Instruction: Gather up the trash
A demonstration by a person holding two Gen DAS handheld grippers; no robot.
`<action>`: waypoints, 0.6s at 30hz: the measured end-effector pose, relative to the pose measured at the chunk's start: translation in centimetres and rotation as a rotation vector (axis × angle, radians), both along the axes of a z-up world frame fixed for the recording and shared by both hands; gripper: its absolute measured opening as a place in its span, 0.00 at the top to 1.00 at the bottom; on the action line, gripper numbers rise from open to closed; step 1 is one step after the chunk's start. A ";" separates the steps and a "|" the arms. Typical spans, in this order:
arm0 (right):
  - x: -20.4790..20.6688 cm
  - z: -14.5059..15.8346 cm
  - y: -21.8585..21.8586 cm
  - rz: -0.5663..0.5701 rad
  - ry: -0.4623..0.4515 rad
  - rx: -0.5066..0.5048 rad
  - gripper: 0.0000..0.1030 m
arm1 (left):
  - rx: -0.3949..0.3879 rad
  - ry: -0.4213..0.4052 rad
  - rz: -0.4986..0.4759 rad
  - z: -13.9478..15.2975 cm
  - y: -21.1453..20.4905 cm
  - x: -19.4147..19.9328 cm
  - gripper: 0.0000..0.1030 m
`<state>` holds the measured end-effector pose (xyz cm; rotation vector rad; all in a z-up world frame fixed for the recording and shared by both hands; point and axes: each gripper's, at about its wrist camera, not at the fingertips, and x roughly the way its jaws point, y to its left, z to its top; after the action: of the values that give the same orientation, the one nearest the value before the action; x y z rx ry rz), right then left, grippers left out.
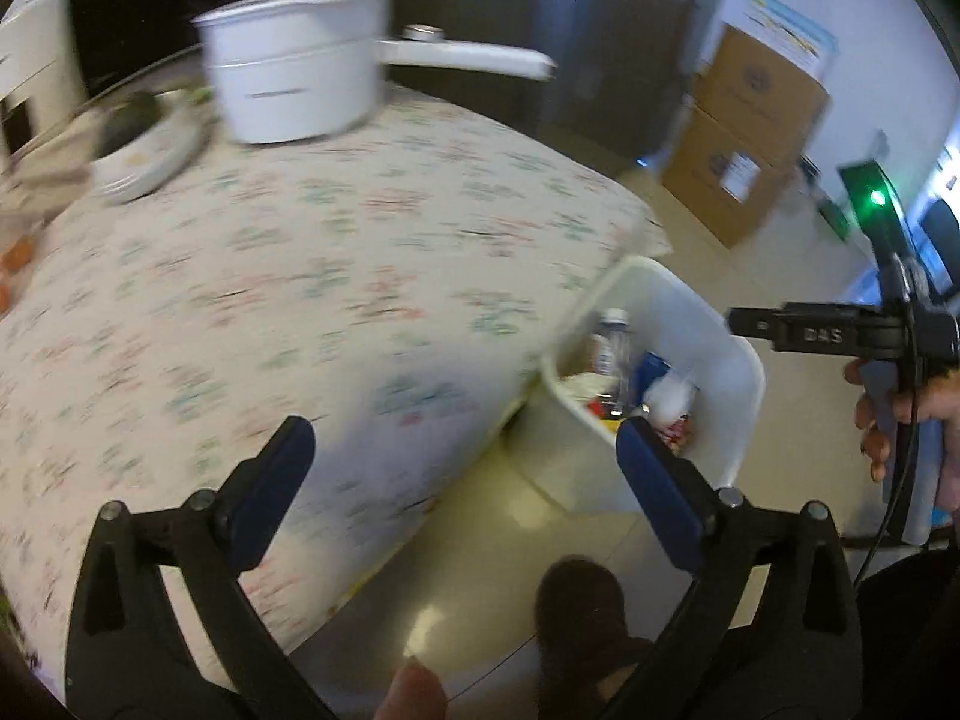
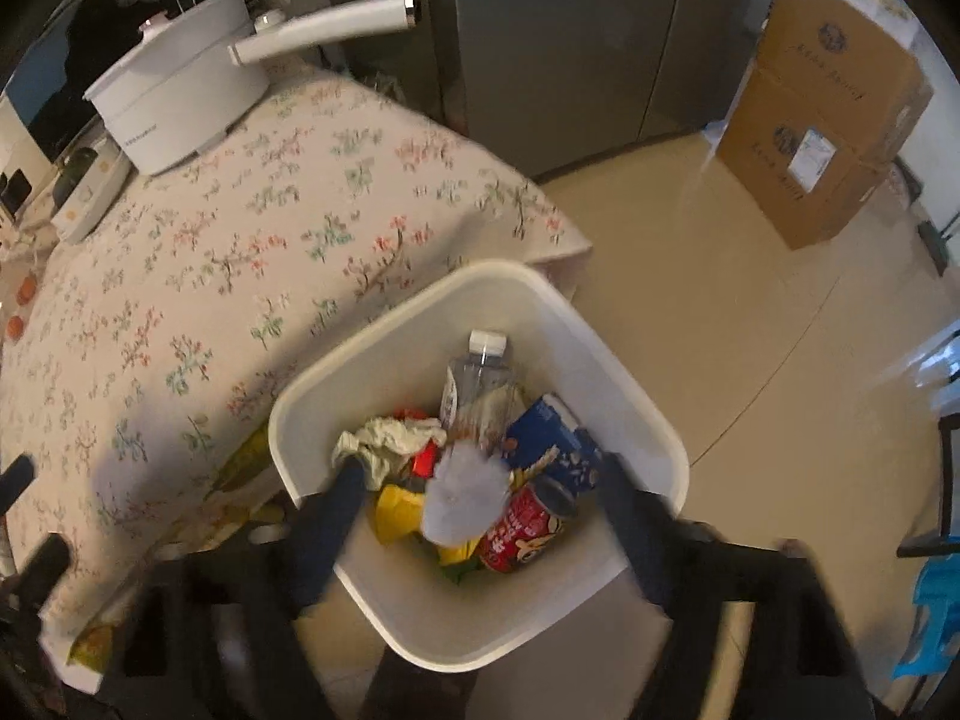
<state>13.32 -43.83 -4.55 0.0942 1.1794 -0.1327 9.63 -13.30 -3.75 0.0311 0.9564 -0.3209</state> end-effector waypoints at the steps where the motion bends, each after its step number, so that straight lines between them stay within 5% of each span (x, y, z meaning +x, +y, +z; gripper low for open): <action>1: -0.2 0.7 0.6 0.007 -0.009 0.004 0.18 | 0.006 0.000 0.028 0.3 1.1 -0.4 0.01; 10: -5.1 8.0 12.5 0.236 -0.263 -0.088 0.00 | 0.079 -0.097 0.243 3.9 9.4 -4.8 0.01; 18: -10.3 8.3 19.2 0.279 -0.373 -0.056 0.00 | 0.084 -0.144 0.342 4.3 13.6 -8.2 0.01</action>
<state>3.04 -24.59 3.72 -0.0932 0.8055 0.0958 1.45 0.32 0.51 -0.0322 0.8150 0.0371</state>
